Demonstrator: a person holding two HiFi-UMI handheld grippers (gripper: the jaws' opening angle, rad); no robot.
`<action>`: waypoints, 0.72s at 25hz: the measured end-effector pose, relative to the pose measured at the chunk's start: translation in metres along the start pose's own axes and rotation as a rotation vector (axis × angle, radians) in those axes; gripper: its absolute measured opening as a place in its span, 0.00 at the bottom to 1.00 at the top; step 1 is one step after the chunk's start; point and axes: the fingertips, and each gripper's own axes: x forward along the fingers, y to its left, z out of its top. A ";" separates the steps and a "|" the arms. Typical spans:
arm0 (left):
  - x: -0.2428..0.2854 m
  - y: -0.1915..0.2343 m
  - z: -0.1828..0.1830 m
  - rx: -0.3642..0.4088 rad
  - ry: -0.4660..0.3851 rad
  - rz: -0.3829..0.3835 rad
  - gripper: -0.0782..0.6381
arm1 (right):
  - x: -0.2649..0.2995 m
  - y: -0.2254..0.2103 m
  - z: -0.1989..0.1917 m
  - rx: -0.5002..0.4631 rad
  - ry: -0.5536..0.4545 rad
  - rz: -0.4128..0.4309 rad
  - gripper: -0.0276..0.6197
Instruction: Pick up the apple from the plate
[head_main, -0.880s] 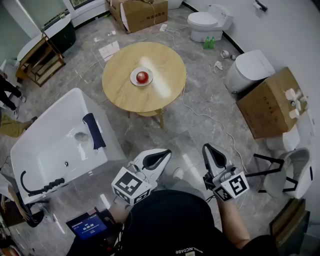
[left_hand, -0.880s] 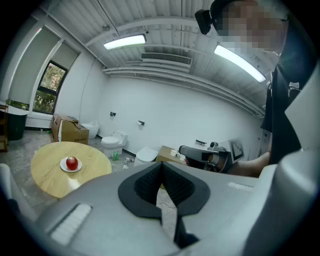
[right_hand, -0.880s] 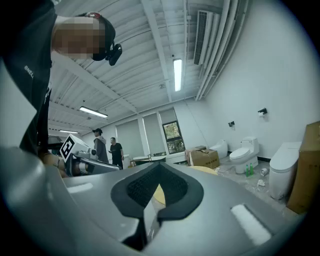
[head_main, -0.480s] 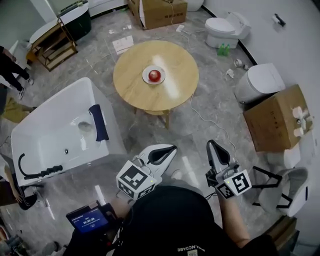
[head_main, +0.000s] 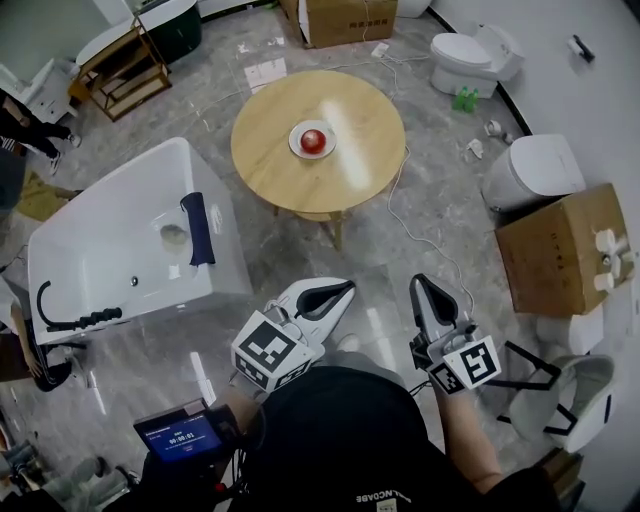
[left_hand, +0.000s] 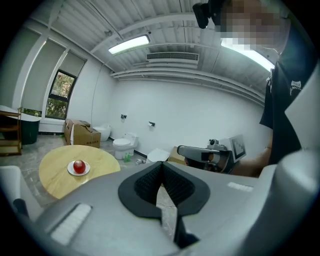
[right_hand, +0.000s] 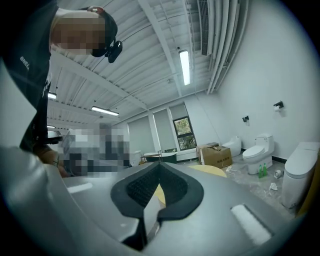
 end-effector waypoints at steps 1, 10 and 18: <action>0.003 -0.001 0.000 -0.004 -0.002 0.009 0.13 | -0.001 -0.002 0.001 0.000 0.000 0.012 0.05; 0.014 0.016 0.000 -0.036 -0.012 0.057 0.13 | 0.021 -0.017 -0.007 0.006 0.022 0.042 0.05; 0.018 0.094 0.009 -0.072 -0.022 0.064 0.16 | 0.090 -0.030 -0.014 0.000 0.057 0.019 0.05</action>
